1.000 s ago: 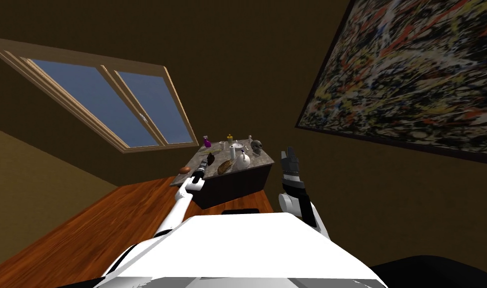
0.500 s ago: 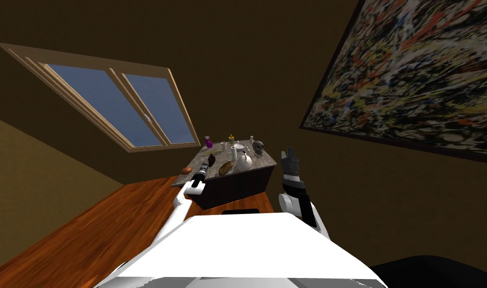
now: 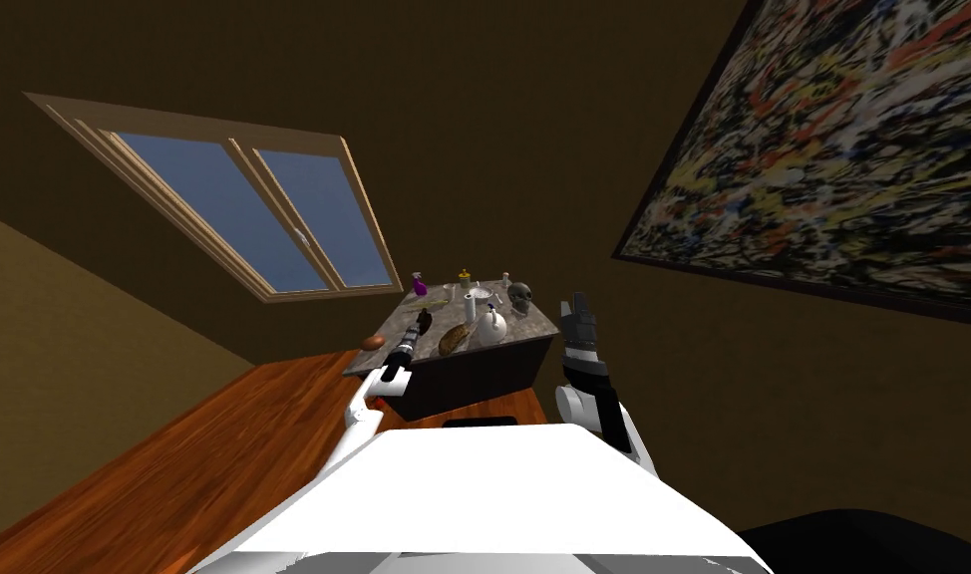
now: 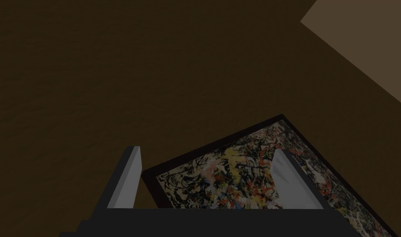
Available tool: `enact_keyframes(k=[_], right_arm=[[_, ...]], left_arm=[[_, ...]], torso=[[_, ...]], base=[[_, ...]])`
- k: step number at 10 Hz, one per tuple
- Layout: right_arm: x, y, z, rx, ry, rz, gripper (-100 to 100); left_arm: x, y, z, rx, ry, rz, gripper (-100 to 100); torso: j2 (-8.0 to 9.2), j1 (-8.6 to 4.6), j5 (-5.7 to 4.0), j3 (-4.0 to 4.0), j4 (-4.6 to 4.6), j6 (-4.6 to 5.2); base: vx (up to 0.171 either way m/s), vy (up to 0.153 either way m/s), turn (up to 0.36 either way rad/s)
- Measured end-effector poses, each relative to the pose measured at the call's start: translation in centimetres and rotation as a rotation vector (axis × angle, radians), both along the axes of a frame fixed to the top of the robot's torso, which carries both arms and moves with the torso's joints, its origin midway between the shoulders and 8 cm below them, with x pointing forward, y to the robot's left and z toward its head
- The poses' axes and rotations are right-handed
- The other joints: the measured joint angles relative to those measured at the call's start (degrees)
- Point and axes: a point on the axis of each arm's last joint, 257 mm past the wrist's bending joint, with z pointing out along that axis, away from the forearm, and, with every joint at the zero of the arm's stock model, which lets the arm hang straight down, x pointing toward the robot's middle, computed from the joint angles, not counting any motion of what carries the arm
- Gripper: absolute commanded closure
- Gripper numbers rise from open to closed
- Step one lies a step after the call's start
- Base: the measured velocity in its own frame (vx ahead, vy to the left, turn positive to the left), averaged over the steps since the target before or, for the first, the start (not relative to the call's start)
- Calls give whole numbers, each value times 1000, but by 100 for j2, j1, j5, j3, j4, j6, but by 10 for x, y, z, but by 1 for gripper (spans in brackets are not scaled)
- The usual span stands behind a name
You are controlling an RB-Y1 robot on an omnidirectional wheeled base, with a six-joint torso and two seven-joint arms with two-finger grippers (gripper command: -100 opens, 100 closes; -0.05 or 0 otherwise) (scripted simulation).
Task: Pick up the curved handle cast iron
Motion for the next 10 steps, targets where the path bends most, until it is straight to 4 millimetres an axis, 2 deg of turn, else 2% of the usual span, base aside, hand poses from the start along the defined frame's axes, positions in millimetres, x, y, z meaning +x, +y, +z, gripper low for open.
enact_keyframes(k=[2, 4, 5, 7, 9, 10], right_arm=[[0, 0, 0, 0, 0, 0, 0], [0, 0, 0, 0, 0, 0, 0], [0, 0, 0, 0, 0, 0, 0], [0, 0, 0, 0, 0, 0, 0], [0, 0, 0, 0, 0, 0, 0], [0, 0, 0, 0, 0, 0, 0]], left_arm=[[1, -1, 16, 5, -30, -4, 100], [-12, -23, 0, -27, -2, -24, 100], [-18, -25, 1, -24, 2, -25, 100], [-21, -28, 16, -18, -24, -30, 100], [-37, -47, 8, -49, 1, -49, 100], [-39, -49, 13, -48, -7, -52, 100]], torso=[[23, -9, -5, 17, 11, 1], [-13, 6, 1, -5, 1, -3], [-2, 0, -4, 1, 5, -1], [31, -12, -10, 24, 19, 0], [-1, -3, -7, 6, 11, -4], [10, -6, -10, 14, 18, 0]], base=[[33, 16, 72], [87, 22, 53], [1, -1, -11], [36, 9, 73], [77, 17, 54], [5, 9, -12]])
